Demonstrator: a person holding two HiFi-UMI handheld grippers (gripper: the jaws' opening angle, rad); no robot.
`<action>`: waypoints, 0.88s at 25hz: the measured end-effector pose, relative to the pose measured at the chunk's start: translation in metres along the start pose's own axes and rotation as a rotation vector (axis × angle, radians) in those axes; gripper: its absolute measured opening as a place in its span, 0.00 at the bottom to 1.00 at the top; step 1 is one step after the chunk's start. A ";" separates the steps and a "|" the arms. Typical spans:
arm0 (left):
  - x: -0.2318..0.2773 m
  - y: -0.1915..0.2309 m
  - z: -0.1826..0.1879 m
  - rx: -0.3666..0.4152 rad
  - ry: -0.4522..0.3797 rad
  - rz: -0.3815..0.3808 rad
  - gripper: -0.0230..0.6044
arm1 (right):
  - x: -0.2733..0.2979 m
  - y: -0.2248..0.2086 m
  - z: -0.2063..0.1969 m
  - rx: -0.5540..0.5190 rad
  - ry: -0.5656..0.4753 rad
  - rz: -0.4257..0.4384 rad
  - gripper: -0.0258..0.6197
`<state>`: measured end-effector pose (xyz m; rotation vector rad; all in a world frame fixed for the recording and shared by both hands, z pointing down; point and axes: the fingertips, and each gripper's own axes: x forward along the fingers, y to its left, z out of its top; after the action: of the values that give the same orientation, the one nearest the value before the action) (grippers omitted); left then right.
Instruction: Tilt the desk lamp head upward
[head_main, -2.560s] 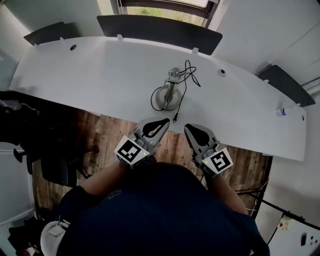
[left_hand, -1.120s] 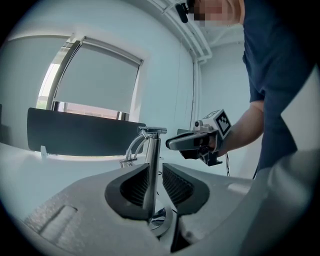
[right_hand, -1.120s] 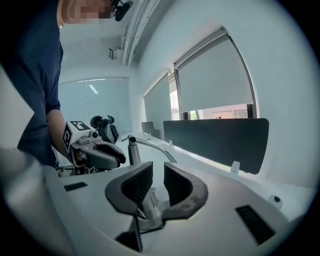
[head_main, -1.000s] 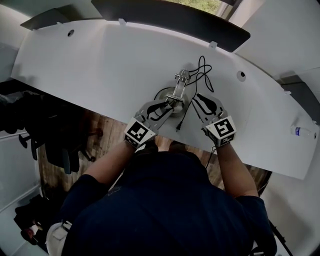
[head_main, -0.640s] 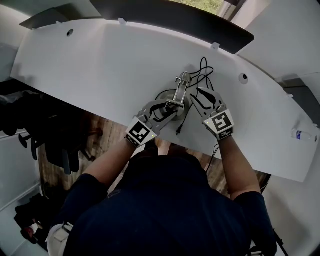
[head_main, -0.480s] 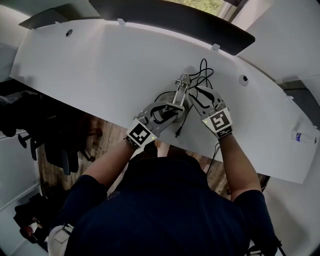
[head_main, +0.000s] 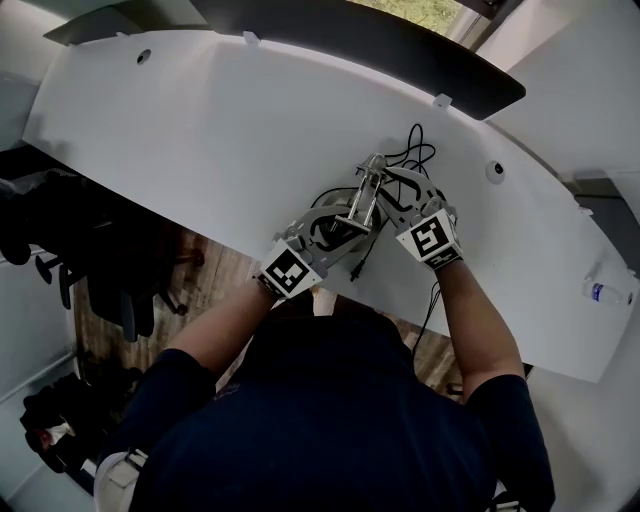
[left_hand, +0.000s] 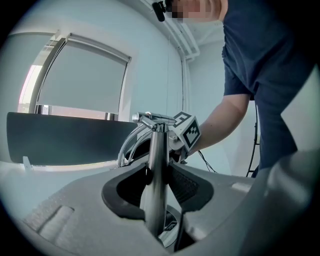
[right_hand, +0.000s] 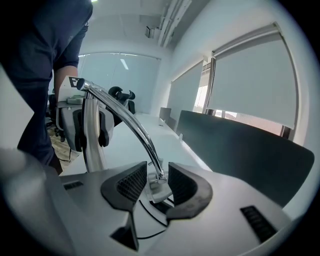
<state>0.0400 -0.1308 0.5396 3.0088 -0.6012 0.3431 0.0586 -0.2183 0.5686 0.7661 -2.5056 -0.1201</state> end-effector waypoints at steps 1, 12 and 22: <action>0.000 0.000 0.000 -0.002 -0.002 0.000 0.26 | 0.002 0.000 0.001 -0.007 0.000 0.003 0.25; -0.001 0.001 -0.002 -0.015 0.015 0.021 0.26 | 0.007 -0.003 -0.001 -0.102 0.024 -0.030 0.14; -0.002 0.002 -0.003 -0.004 0.034 0.032 0.25 | 0.006 -0.008 0.005 -0.156 0.051 -0.057 0.13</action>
<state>0.0367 -0.1316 0.5416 2.9862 -0.6471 0.3938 0.0562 -0.2288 0.5654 0.7663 -2.3942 -0.3087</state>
